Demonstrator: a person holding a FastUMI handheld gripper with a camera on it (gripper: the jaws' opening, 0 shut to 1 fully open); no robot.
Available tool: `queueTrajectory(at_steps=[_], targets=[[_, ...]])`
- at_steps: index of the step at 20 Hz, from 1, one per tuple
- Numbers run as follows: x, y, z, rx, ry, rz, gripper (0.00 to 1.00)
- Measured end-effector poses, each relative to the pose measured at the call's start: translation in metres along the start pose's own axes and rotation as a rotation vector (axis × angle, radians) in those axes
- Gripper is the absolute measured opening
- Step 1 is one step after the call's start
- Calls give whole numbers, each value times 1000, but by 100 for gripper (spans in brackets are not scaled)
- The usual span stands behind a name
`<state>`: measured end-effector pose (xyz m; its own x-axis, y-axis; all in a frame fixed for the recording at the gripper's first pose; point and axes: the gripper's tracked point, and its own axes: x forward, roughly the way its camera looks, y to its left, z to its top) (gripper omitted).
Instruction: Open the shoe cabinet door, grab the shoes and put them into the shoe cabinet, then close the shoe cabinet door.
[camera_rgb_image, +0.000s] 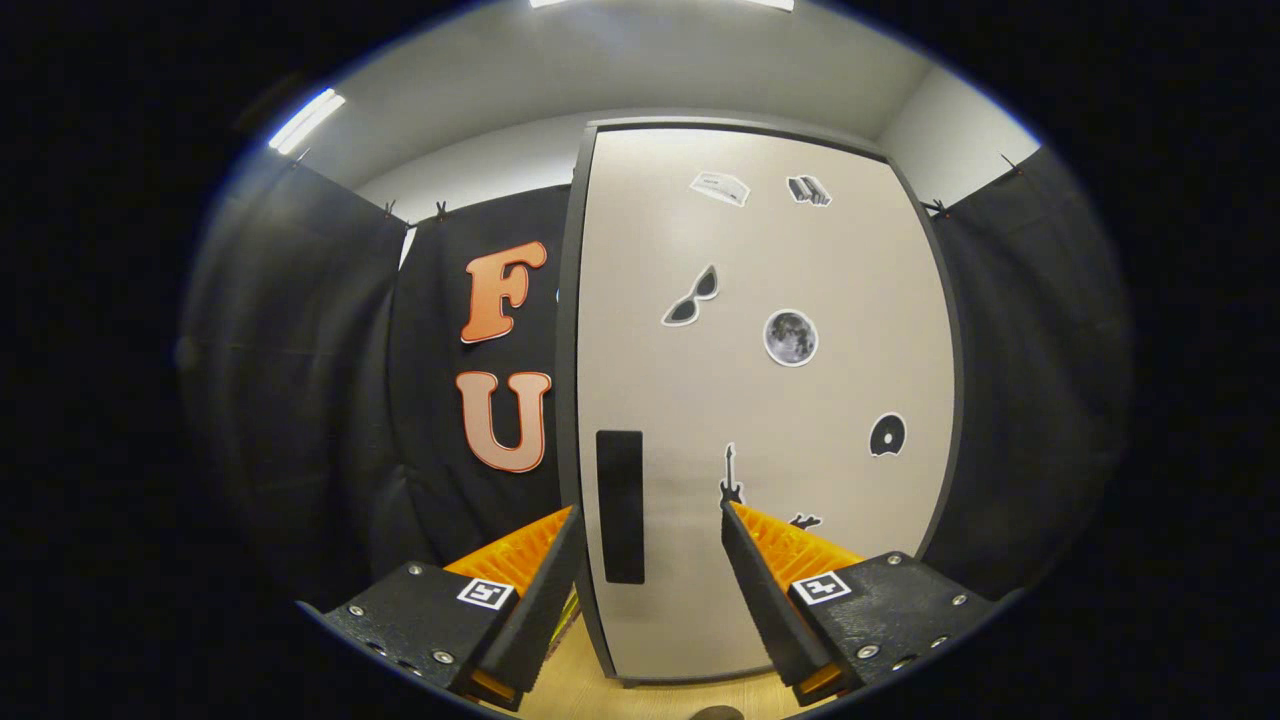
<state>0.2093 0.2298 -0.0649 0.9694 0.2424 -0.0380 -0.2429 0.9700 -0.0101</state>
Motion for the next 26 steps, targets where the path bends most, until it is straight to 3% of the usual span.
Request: queueTrajectory(at_steps=[9, 13, 19, 26], targets=[[53, 16, -15, 9, 36, 11, 64], [66, 20, -20, -15, 45, -2, 40], [66, 19, -23, 28, 59, -53, 36], [63, 19, -24, 45, 82, 7, 22]])
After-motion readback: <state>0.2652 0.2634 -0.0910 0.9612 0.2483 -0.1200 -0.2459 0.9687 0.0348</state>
